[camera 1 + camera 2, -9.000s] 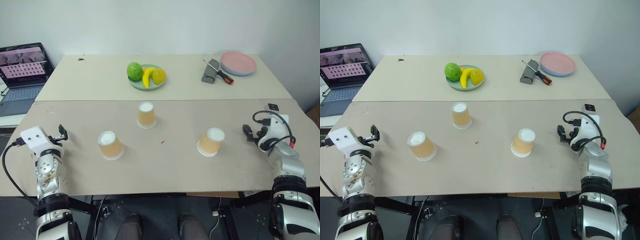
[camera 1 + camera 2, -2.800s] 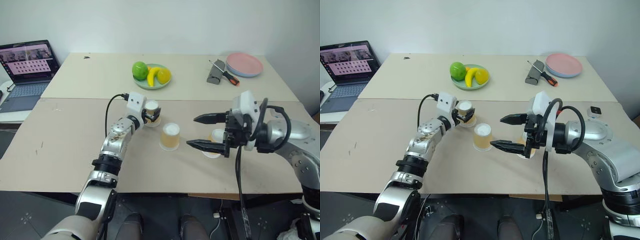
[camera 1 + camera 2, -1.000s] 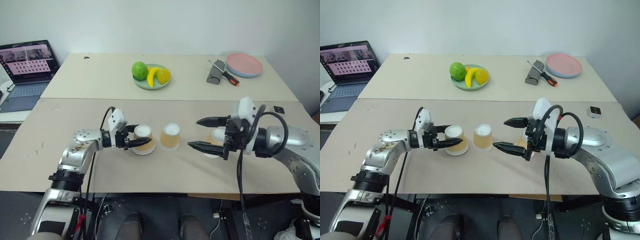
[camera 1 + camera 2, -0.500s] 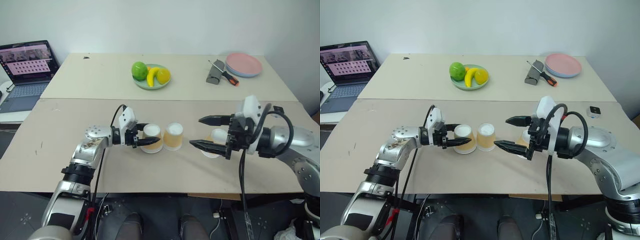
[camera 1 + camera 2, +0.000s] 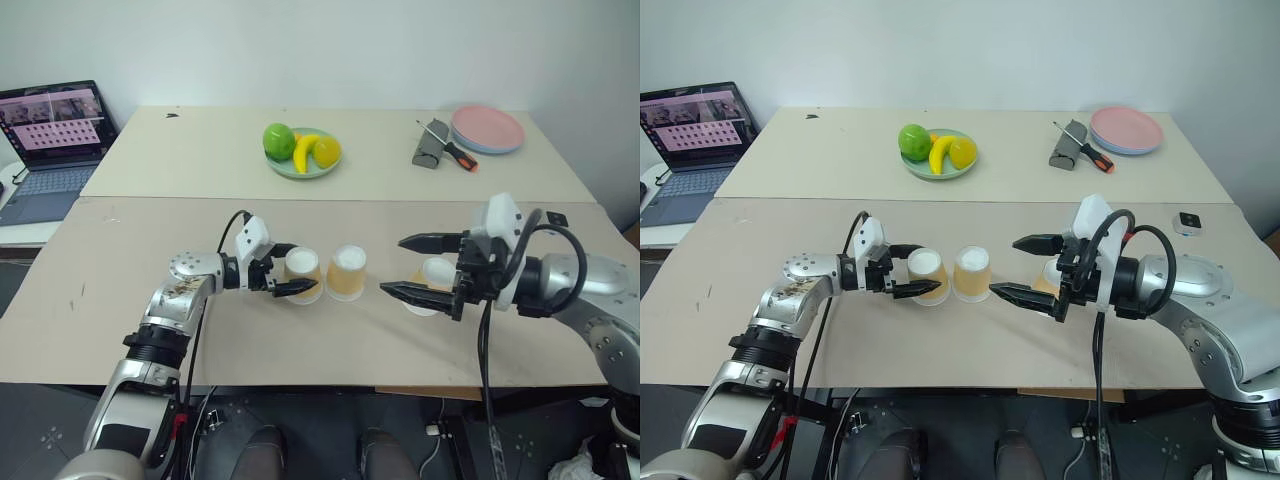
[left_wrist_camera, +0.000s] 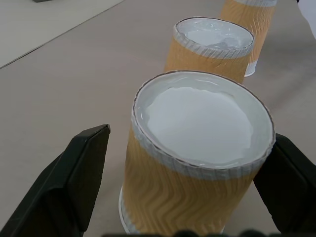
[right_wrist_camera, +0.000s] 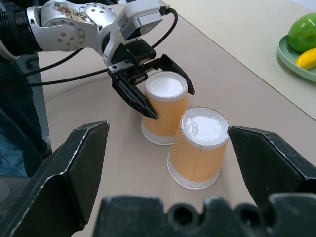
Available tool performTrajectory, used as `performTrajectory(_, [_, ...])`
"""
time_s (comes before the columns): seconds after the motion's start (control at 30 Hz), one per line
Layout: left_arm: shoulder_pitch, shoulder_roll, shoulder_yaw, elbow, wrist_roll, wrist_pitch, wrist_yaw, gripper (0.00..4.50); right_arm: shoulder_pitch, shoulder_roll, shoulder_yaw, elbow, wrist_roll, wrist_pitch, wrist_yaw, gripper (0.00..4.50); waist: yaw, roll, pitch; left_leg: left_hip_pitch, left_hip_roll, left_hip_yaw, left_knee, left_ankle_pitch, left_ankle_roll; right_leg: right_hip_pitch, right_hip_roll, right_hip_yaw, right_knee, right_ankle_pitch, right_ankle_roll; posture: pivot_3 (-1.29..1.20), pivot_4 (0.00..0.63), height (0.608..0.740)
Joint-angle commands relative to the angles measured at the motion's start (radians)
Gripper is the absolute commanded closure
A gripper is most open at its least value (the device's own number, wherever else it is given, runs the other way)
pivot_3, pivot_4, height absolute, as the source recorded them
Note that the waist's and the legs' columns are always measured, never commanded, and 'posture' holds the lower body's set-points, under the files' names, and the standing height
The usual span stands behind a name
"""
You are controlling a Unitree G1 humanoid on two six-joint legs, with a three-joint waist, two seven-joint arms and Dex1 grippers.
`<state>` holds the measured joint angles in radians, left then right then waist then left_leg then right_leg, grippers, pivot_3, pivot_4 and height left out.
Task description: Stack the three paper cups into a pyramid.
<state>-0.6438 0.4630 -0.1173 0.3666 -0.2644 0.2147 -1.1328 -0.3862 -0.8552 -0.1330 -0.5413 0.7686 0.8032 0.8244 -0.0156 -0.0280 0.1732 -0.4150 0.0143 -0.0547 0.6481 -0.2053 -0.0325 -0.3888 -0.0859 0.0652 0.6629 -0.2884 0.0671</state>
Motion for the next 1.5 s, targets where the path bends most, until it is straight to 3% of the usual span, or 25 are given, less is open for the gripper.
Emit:
performTrajectory(0.03, [-0.028, 0.023, 0.024, -0.042, -0.01, -0.007, -0.015, 0.04, -0.013, -0.016, -0.038, -0.016, 0.013, -0.009, 0.003, 0.0, 0.0, 0.0, 0.0, 0.0, 0.0, 0.0, 0.0, 0.0, 0.0, 0.0, 0.0, 0.0, 0.0, 0.0, 0.0, 0.0, 0.15, 0.74])
performTrajectory(0.47, [-0.014, 0.232, 0.084, -0.274, -0.162, 0.254, -0.171, 0.04, -0.008, -0.036, -0.034, 0.03, -0.008, -0.024, 0.039, 0.0, -0.003, 0.0, 0.0, 0.0, 0.0, 0.0, 0.0, 0.0, 0.0, 0.0, 0.0, 0.0, 0.0, 0.0, 0.0, 0.0, 0.15, 0.74])
performTrajectory(0.67, [-0.057, 0.34, 0.129, -0.349, -0.248, 0.375, -0.224, 0.04, 0.065, -0.089, -0.128, 0.104, -0.057, -0.049, 0.048, 0.0, -0.002, 0.0, 0.0, 0.0, 0.001, 0.0, 0.0, 0.0, 0.0, 0.0, 0.0, 0.0, 0.0, 0.0, 0.0, 0.0, 0.15, 0.74])
performTrajectory(0.93, [-0.073, 0.37, 0.122, -0.377, -0.264, 0.404, -0.225, 0.04, 0.248, -0.166, -0.277, 0.212, -0.141, -0.103, 0.108, 0.0, 0.001, 0.0, 0.0, 0.0, 0.001, 0.001, 0.0, 0.0, 0.0, 0.0, 0.0, 0.0, -0.001, 0.0, 0.0, 0.0, 0.15, 0.74])
performTrajectory(1.13, [-0.081, 0.382, 0.117, -0.389, -0.266, 0.413, -0.236, 0.04, 0.343, -0.141, -0.19, 0.197, -0.203, -0.142, 0.118, 0.0, -0.012, 0.0, 0.0, 0.0, 0.001, 0.001, 0.0, 0.0, 0.0, 0.0, 0.0, 0.001, 0.0, 0.0, 0.0, 0.0, 0.15, 0.74])
performTrajectory(1.33, [-0.095, 0.386, 0.111, -0.374, -0.251, 0.4, -0.237, 0.04, 0.284, -0.08, -0.072, 0.188, -0.241, -0.146, 0.076, 0.0, -0.024, 0.0, 0.0, 0.0, 0.001, 0.001, 0.0, 0.0, 0.0, 0.0, 0.001, 0.001, 0.0, 0.0, 0.0, 0.0, 0.15, 0.74])
performTrajectory(1.5, [-0.1, 0.382, 0.113, -0.375, -0.252, 0.401, -0.231, 0.04, 0.249, -0.055, -0.061, 0.215, -0.238, -0.154, 0.082, 0.0, -0.024, 0.0, 0.0, 0.0, 0.001, 0.001, 0.0, 0.0, 0.0, 0.0, 0.001, 0.001, 0.0, 0.0, 0.0, 0.0, 0.15, 0.74])
